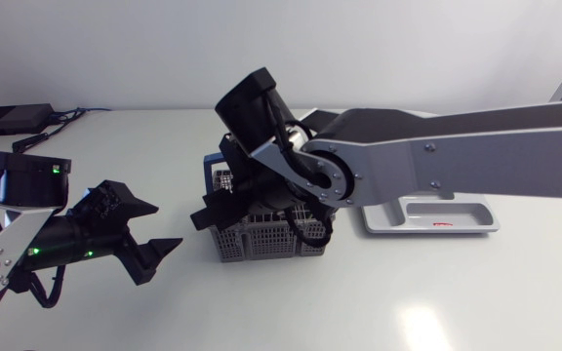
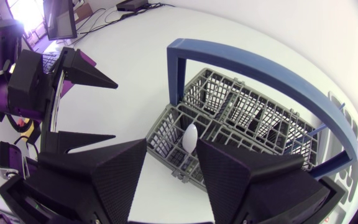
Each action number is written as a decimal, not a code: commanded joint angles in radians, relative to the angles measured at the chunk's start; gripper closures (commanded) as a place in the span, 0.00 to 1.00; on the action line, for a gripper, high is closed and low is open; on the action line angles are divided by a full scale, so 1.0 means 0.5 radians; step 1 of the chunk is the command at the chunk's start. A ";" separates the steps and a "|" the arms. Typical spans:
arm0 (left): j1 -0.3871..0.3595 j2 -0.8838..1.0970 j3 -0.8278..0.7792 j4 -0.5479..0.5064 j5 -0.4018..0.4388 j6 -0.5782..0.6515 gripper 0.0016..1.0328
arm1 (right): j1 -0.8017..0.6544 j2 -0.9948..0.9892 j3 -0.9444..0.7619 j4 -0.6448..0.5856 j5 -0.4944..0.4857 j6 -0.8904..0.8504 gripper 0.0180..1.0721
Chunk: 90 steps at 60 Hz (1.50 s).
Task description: Unload the cutlery basket into the drawer organizer.
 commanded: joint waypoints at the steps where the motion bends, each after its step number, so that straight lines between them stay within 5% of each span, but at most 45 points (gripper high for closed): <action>1: 0.009 -0.003 -0.057 0.035 0.016 -0.021 0.08 | -0.004 0.020 -0.047 0.020 0.020 0.061 0.44; 47: -0.001 0.074 -0.045 0.096 0.016 -0.018 0.08 | -0.028 0.127 -0.087 0.164 0.133 0.080 0.49; 90: 0.015 0.107 -0.054 0.139 0.022 0.001 0.08 | -0.019 0.173 -0.084 0.189 0.232 0.076 0.87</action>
